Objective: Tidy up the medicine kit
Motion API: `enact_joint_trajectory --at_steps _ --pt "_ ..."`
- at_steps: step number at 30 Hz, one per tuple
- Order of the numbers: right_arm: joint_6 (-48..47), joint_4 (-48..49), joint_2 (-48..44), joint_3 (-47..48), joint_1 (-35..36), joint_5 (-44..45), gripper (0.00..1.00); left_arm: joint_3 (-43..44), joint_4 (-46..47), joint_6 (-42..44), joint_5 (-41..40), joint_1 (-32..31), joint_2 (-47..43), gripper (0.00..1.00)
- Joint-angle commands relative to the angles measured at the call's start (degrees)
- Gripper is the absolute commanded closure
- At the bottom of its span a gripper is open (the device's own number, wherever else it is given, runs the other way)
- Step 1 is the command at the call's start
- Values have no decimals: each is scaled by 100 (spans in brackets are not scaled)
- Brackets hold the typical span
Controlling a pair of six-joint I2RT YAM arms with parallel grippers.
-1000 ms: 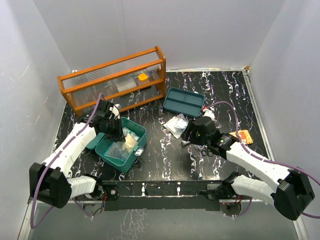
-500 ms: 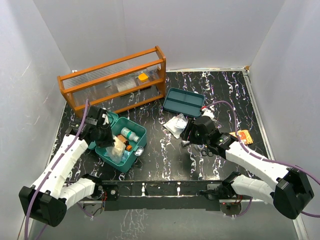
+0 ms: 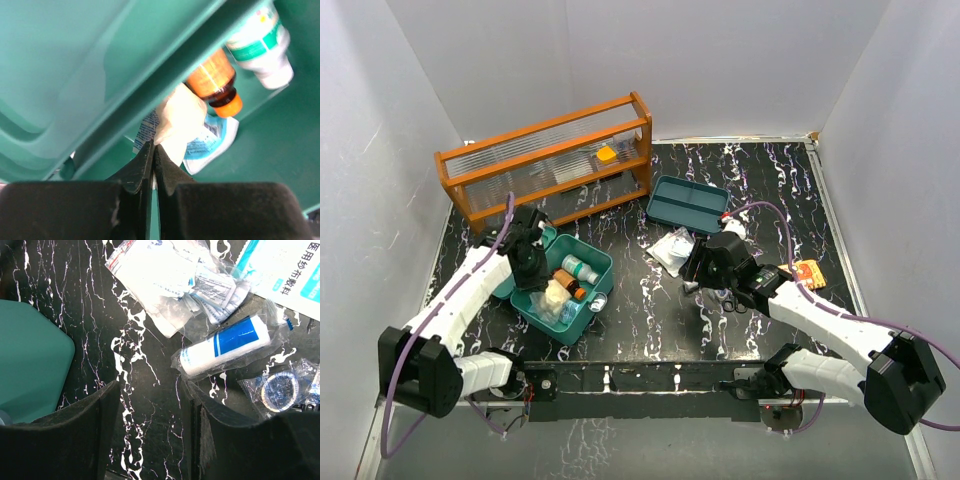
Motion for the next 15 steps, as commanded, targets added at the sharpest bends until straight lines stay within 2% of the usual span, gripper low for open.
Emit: enact_joint_trajectory --at_steps 1,4,6,10,15 --pt "-57 357 -77 241 -25 47 51 471 -474 -300 -979 42 263 93" --pt "-89 339 -107 249 -24 86 51 545 -607 -387 -1141 44 305 67" --pt "-112 336 -128 250 -20 98 51 653 -643 -391 -1120 43 282 59" --pt "-119 262 -125 331 -24 33 51 944 -606 -341 -633 42 156 59" --pt "-77 -265 -109 749 -20 -3 51 1315 -973 -594 -29 44 102 64"
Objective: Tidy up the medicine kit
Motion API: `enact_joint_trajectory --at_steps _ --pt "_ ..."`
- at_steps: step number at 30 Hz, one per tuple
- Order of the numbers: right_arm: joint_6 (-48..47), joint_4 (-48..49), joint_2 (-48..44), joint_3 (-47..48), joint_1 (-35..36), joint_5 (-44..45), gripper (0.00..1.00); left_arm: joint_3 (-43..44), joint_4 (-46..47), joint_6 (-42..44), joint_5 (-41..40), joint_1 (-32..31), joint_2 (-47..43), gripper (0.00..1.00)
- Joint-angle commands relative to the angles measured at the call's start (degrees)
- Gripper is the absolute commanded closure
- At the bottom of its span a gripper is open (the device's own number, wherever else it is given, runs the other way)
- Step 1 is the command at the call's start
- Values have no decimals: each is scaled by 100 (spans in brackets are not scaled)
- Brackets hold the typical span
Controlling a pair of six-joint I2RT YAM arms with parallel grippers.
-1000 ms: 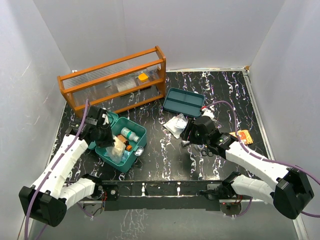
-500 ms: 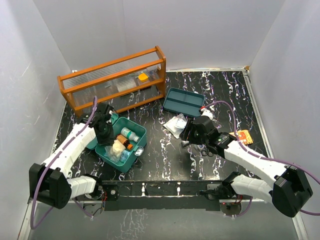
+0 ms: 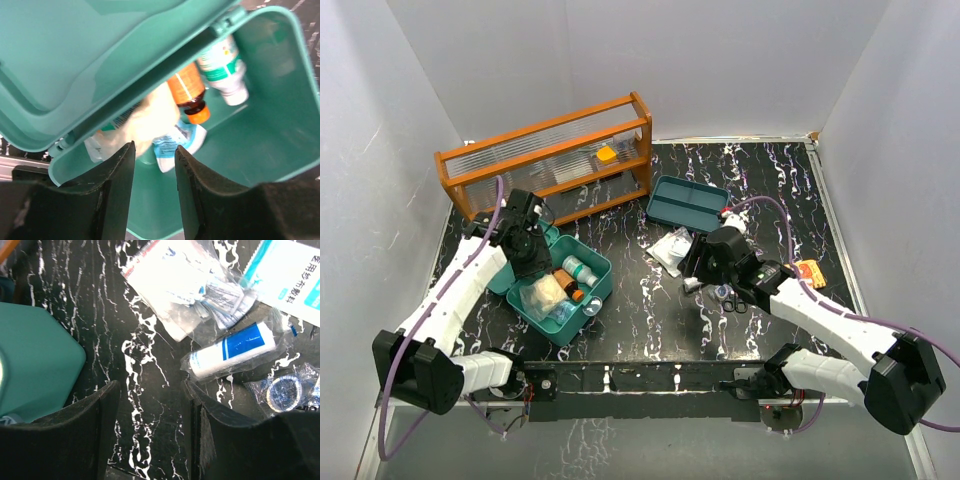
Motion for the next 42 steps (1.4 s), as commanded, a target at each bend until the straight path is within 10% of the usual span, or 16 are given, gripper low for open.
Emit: enact_joint_trajectory --at_steps 1,16,29,39,42 --pt "-64 -267 -95 611 -24 3 51 419 -585 -343 350 40 -233 65" --pt "259 -1248 130 848 -26 -379 55 -1102 617 -1601 -705 -140 -1304 64" --pt "141 654 275 -301 -26 -449 55 -1840 1991 -1655 -1550 -866 -1611 62" --pt "47 851 289 -289 -25 -397 55 -1364 1256 -2098 -2610 -1340 -1235 87" --pt "29 875 356 -239 -24 -381 55 -1067 407 -2671 -3029 -1340 -1268 79"
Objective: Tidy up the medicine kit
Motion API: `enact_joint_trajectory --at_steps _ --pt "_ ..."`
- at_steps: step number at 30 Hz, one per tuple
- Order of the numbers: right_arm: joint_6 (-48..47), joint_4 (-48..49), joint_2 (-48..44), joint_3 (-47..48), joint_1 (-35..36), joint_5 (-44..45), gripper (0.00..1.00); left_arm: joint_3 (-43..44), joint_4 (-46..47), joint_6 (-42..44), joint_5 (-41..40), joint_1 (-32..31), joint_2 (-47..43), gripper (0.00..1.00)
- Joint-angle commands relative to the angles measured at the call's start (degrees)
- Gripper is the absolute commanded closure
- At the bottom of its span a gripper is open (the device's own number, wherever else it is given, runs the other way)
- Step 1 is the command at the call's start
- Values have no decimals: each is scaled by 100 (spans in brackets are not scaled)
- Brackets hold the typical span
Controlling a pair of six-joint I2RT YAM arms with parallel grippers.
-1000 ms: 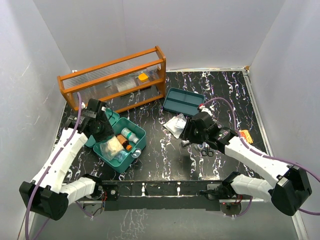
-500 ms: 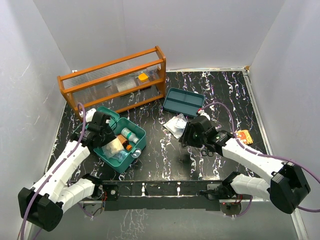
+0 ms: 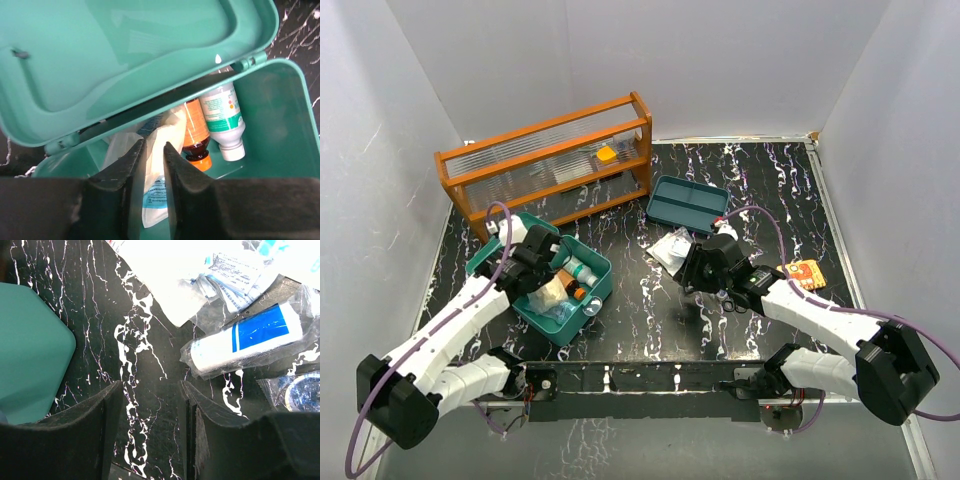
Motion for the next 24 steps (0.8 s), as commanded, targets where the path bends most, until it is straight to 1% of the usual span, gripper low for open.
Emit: enact_joint_trajectory --at_steps 1,3,5,8,10,13,16,18,20,24 --pt "-110 399 38 165 -25 101 55 601 -1205 -783 -874 -13 -128 70" --pt "-109 399 120 224 -25 97 55 731 -1352 -711 -712 -17 -231 63" --pt "-99 405 172 249 -20 93 56 697 -1007 -289 -181 -16 -383 61" --pt "-89 437 203 258 -26 112 56 467 -289 167 394 -14 -489 61" --pt "-78 443 211 242 -25 129 57 351 73 358 573 -17 -367 65" --pt "-55 448 185 235 -27 123 57 312 312 617 477 -11 -41 72" --pt "-27 452 143 224 -23 131 57 246 433 784 175 -13 277 72" --pt "-23 452 117 217 -26 132 57 178 451 746 -18 -4 474 72" --pt "-29 453 98 220 -27 140 57 95 386 540 -183 0 643 73" --pt "-29 426 70 201 -21 127 57 4 -220 -242 -459 8 603 75"
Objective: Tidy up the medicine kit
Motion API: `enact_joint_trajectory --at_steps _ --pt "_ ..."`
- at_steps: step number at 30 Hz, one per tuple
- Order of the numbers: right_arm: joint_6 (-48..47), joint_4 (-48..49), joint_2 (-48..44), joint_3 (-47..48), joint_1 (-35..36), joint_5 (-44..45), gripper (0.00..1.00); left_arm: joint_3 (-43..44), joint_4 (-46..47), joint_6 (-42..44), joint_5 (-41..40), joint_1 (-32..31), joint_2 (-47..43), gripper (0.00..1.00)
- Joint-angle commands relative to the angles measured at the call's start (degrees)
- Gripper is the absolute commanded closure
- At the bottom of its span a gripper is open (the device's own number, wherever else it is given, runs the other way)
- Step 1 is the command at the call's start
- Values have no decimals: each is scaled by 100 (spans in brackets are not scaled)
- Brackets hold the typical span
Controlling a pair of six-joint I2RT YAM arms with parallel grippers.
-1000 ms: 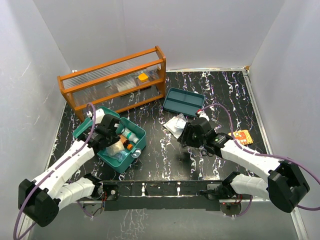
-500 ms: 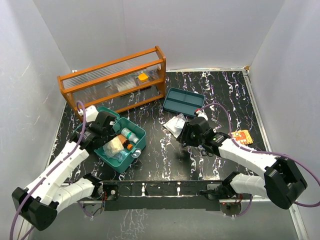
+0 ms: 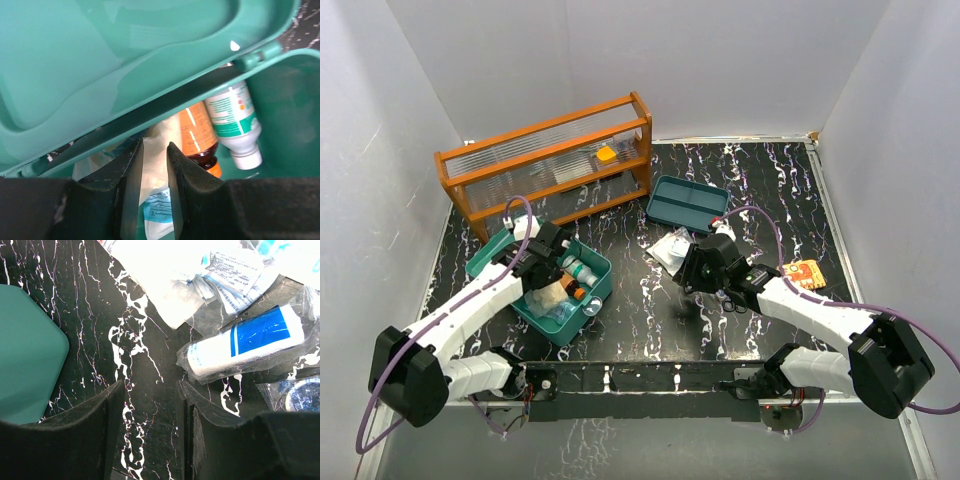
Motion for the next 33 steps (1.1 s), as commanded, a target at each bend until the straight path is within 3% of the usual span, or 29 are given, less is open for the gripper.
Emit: enact_joint_trajectory --at_steps 1,12,18,27,33 --pt "5 283 -166 193 -19 114 57 -81 -693 -785 -480 3 -215 76" --pt "91 310 -36 168 -24 31 57 -612 -884 -1360 -51 7 -560 71" --pt "76 297 -52 174 -27 62 58 -779 -903 -1557 -261 2 -471 68" --pt "53 253 -98 240 -22 78 57 185 -1242 -1066 -494 2 -615 60" --pt "48 240 -161 201 -25 137 57 312 -1130 -617 -658 3 -807 74"
